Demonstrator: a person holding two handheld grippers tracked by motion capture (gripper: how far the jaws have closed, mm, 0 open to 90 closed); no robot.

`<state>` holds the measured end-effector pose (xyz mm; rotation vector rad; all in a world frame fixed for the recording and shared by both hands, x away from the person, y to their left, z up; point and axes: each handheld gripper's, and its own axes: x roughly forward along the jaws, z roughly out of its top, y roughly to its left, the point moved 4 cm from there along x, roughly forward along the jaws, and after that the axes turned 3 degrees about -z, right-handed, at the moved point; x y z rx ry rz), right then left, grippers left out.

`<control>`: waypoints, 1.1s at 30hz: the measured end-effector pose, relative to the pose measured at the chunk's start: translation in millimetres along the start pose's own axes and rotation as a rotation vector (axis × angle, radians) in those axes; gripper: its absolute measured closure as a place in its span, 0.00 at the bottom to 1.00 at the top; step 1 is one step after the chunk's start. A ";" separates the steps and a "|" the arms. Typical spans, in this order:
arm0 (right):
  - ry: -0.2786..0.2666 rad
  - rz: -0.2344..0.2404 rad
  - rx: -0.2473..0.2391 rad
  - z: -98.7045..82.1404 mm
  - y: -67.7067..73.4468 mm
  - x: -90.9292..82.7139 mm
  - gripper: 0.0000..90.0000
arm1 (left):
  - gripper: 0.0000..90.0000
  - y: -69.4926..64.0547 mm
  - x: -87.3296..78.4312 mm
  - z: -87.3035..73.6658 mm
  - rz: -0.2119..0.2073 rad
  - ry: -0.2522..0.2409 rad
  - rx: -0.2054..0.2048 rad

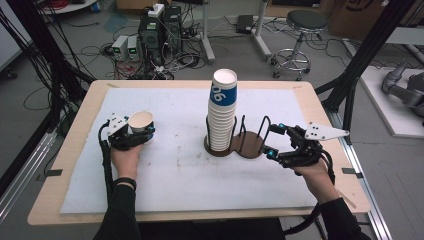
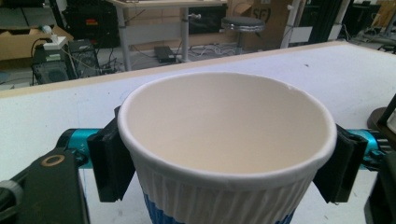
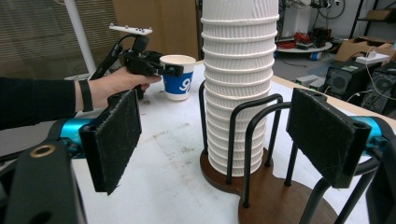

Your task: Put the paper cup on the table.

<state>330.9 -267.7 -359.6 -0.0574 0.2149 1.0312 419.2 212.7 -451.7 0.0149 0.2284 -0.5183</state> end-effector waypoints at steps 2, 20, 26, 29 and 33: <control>0.001 -0.001 0.000 0.1 0.3 -0.1 0.20 | 0.23 -0.4 -0.6 -0.4 0.001 -0.001 0.006; -0.007 -0.004 -0.005 1.8 0.9 0.2 0.20 | 0.21 -6.0 -8.1 -3.0 0.025 0.039 0.028; -0.005 -0.005 -0.004 2.0 0.9 0.4 0.20 | 0.20 -7.0 -8.8 -3.1 0.028 0.045 0.033; -0.005 -0.002 -0.003 2.0 1.1 0.7 0.20 | 0.19 -6.8 -8.6 -3.4 0.024 0.045 0.030; -0.005 -0.001 -0.005 2.0 1.2 1.1 0.20 | 0.16 -7.9 -8.1 -3.6 0.018 0.051 0.034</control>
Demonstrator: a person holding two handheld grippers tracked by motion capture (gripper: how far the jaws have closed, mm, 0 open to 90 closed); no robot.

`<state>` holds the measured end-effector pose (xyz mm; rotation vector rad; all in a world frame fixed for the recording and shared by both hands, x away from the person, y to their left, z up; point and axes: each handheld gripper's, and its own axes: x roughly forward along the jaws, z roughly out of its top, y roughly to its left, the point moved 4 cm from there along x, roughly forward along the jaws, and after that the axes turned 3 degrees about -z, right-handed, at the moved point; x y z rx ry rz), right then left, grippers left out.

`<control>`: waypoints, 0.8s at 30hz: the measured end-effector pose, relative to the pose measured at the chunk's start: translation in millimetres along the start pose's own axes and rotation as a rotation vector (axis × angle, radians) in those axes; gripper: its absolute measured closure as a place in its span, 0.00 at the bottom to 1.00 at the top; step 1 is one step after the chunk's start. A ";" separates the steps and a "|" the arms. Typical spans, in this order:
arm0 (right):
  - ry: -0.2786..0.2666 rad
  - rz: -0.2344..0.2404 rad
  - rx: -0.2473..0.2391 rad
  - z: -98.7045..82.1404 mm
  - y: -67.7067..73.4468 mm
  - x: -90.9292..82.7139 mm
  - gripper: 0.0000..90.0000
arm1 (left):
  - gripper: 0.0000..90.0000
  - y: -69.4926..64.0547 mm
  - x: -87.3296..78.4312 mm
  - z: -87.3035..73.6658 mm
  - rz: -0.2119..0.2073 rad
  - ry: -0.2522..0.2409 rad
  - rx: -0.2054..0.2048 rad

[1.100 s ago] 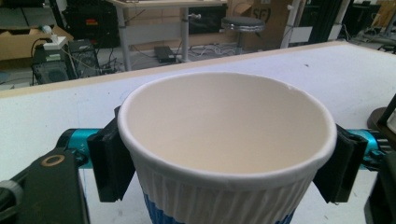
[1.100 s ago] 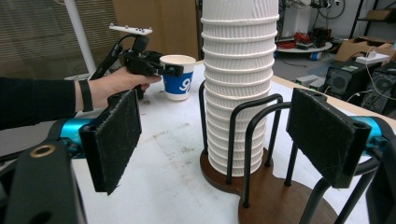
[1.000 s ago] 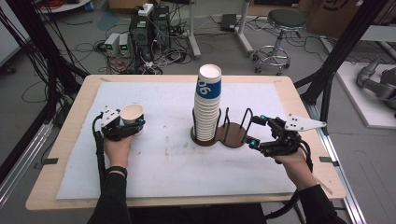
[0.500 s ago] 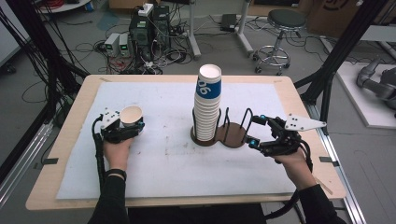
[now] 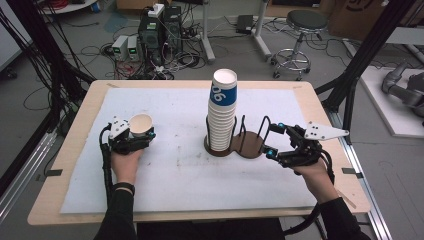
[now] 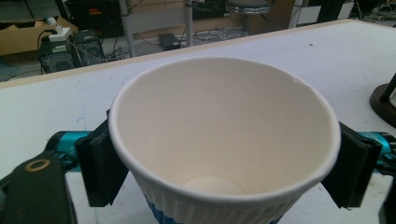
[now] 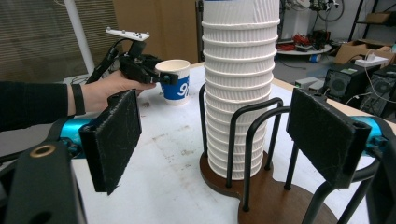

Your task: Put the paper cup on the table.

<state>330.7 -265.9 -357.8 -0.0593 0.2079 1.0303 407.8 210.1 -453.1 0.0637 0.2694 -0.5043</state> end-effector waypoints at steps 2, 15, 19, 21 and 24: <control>0.001 0.000 0.003 0.1 0.2 -0.2 0.20 | 0.15 0.2 0.1 -0.2 0.005 0.004 -0.002; -0.001 0.000 0.001 0.8 -0.2 -1.4 0.20 | 0.08 -0.9 -10.1 3.4 0.040 0.052 -0.027; -0.001 0.002 0.004 0.8 0.0 -1.3 0.20 | 0.08 -1.0 -16.5 5.7 0.041 0.065 -0.032; -0.002 0.002 -0.001 0.8 -0.1 -0.9 0.20 | 0.08 -1.8 -19.5 7.1 0.038 0.067 -0.034; -0.002 0.002 -0.002 0.7 -0.4 -0.7 0.20 | 0.08 -4.4 -25.3 8.1 0.034 0.081 -0.029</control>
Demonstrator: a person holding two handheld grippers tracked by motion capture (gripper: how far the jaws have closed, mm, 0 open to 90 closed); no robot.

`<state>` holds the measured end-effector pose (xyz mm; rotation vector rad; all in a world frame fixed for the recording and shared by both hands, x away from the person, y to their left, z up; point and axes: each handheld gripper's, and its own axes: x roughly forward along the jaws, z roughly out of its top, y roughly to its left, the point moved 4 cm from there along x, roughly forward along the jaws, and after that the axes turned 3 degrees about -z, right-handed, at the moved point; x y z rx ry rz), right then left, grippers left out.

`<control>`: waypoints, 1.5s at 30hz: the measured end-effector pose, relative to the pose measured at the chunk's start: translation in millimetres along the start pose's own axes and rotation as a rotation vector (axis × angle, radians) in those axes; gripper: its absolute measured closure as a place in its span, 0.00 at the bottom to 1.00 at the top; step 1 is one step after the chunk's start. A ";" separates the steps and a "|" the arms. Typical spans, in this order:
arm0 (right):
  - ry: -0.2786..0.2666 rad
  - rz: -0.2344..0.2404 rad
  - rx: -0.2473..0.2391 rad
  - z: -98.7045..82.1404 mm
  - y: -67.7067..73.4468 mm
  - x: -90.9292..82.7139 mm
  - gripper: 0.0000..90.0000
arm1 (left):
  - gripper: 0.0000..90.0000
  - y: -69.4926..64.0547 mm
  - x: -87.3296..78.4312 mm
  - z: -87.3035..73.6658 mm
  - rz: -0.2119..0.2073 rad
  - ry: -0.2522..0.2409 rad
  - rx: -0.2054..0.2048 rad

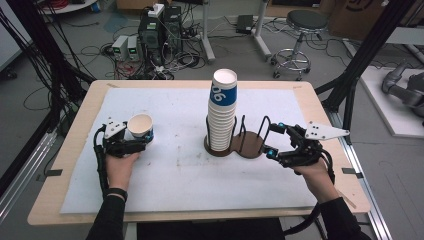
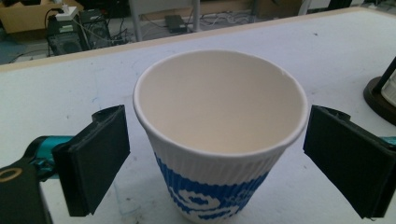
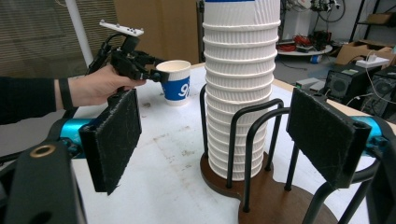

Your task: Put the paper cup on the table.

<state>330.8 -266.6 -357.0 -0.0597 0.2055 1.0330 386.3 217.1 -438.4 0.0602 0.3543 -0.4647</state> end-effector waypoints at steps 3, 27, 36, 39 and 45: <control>0.000 0.001 0.003 0.0 0.0 -0.1 0.20 | 0.08 -0.9 -7.0 -1.6 0.012 0.010 -0.005; 0.008 -0.023 0.024 -5.5 -10.5 -5.5 0.20 | 0.08 -56.3 -42.8 36.0 -0.135 -0.084 0.088; 0.008 -0.038 0.004 -1.7 -8.1 -7.0 0.20 | 0.08 -110.7 -32.9 57.1 -0.292 -0.093 0.187; -0.001 -0.044 0.000 0.2 -9.4 -7.4 0.20 | 0.11 -124.2 -33.6 62.0 -0.338 -0.126 0.195; 0.001 -0.059 -0.001 -0.1 -12.2 -8.4 0.20 | 0.11 -135.1 -34.4 64.0 -0.417 -0.138 0.186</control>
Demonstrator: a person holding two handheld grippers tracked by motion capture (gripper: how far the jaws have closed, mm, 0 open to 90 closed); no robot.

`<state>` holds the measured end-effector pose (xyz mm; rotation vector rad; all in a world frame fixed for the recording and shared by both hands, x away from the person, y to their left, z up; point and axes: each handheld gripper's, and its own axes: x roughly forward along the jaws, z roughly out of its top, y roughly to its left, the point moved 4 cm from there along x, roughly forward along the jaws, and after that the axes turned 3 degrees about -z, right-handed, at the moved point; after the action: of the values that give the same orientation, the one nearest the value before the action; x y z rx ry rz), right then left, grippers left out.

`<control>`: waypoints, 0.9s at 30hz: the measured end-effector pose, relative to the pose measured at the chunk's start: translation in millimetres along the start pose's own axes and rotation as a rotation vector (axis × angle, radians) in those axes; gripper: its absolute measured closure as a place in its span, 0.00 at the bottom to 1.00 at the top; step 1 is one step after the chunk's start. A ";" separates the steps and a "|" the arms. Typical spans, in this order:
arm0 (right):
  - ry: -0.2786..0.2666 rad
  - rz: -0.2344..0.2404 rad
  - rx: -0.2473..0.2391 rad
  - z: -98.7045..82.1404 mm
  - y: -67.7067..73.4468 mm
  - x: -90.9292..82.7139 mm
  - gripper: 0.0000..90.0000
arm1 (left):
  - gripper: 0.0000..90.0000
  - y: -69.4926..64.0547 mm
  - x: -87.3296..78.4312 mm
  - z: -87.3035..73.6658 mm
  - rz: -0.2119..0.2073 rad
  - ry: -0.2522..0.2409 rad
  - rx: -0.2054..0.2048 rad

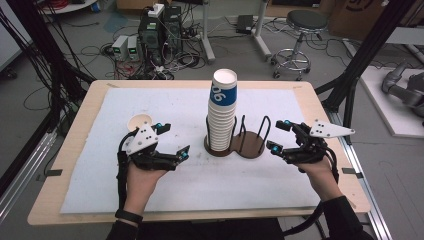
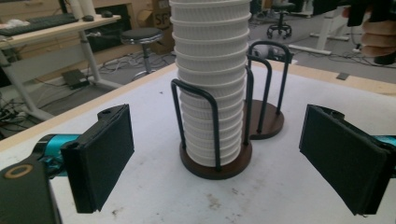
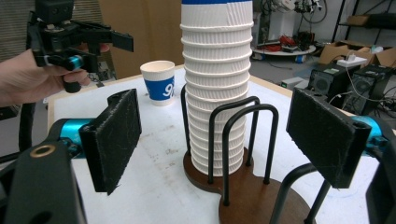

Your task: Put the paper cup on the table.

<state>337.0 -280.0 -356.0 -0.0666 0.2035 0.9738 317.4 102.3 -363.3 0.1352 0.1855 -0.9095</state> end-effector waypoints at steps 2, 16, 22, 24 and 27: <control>0.000 -0.004 -0.002 0.0 0.1 -0.4 0.20 | 0.11 0.6 0.4 -1.0 -0.005 0.001 -0.009; 0.025 -0.018 -0.006 -2.8 -0.9 -2.4 0.20 | 0.11 14.4 -6.2 -10.8 0.006 -0.017 -0.056; 0.019 -0.021 -0.007 -2.4 -1.7 -2.9 0.20 | 0.11 13.8 -5.4 -11.8 0.008 -0.012 -0.053; 0.020 -0.020 -0.008 -2.5 -1.8 -2.7 0.20 | 0.11 14.1 -5.0 -12.5 0.006 -0.011 -0.056; 0.020 -0.021 -0.006 -2.5 -2.0 -2.8 0.20 | 0.11 14.1 -4.7 -13.6 0.008 -0.006 -0.053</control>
<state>336.8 -283.8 -358.0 -0.0838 0.2173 0.9532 324.4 117.2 -375.0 0.0837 0.2035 -0.8967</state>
